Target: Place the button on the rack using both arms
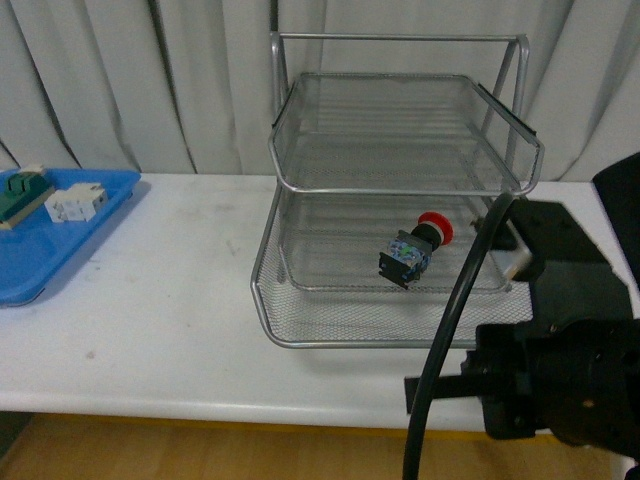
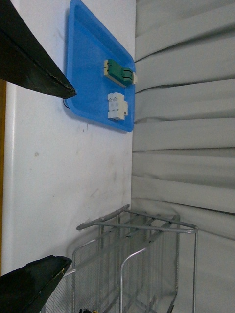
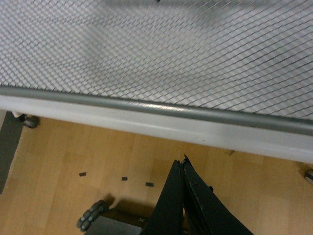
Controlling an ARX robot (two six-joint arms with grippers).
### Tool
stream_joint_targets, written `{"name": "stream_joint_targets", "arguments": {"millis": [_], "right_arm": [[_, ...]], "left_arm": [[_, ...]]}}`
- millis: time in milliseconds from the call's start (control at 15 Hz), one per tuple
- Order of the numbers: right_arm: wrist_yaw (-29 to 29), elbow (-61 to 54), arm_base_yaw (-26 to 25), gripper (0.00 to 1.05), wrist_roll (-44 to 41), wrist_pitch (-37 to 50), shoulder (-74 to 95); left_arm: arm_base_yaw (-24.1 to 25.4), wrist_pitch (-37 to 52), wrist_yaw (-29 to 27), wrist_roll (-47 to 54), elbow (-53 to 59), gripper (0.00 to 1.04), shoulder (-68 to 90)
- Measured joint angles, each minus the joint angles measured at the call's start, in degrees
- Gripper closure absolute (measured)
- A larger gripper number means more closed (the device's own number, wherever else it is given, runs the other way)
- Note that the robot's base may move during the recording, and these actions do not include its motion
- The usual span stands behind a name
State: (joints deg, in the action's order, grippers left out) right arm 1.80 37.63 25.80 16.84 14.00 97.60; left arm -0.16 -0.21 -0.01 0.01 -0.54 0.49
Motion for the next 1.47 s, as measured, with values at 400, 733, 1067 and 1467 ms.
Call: {"name": "stream_joint_targets", "arguments": {"millis": [400, 733, 1067, 1467], "right_arm": [[1.7, 6.62, -1.49, 1.03, 0.22, 1.31, 6.97], [1.95, 9.86, -3.19, 1.03, 0.07, -0.59, 9.38], [3.15, 15.5, -5.68, 1.03, -1.33, -0.81, 12.76], [3.78, 24.92, -9.09, 1.03, -3.43, -4.17, 19.93]], "left_arm": [[0.0, 0.0, 0.0, 0.0, 0.0, 0.07, 0.0], [0.0, -0.02, 0.02, 0.0, 0.0, 0.07, 0.0], [0.0, 0.0, 0.0, 0.0, 0.0, 0.07, 0.0], [0.0, 0.0, 0.0, 0.0, 0.0, 0.07, 0.0]]}}
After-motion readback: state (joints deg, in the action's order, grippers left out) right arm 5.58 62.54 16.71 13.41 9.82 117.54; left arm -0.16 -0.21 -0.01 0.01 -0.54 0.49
